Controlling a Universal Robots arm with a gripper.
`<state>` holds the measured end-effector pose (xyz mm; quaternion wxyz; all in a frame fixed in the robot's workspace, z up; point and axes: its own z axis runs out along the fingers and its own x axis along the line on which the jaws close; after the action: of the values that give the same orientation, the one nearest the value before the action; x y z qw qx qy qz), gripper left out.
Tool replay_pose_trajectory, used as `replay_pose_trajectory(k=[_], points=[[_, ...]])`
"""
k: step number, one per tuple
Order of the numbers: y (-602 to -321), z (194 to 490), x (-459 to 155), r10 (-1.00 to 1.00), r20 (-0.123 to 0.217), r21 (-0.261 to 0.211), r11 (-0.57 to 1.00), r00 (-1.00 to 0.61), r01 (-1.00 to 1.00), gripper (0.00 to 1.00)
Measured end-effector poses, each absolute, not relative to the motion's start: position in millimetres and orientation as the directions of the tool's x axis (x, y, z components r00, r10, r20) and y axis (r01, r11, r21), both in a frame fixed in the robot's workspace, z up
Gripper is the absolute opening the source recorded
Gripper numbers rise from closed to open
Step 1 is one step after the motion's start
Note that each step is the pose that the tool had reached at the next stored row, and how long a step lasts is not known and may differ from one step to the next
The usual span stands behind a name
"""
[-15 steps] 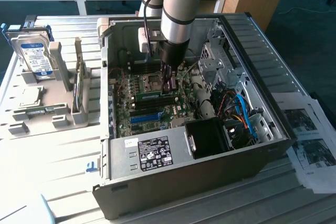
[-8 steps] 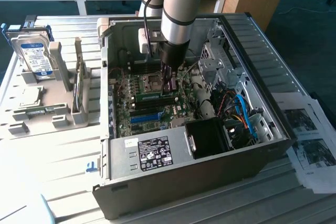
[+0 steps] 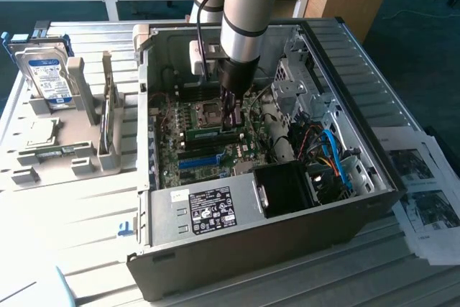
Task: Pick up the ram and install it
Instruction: 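Insert the ram into the slot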
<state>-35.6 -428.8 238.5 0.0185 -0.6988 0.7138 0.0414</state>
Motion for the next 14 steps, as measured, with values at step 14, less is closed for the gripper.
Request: replay_pose_trajectory(k=[14], points=[[-429.6, 237.0, -35.5, -0.996, -0.084, 0.033, 0.02, -0.022, -0.999, 0.12]])
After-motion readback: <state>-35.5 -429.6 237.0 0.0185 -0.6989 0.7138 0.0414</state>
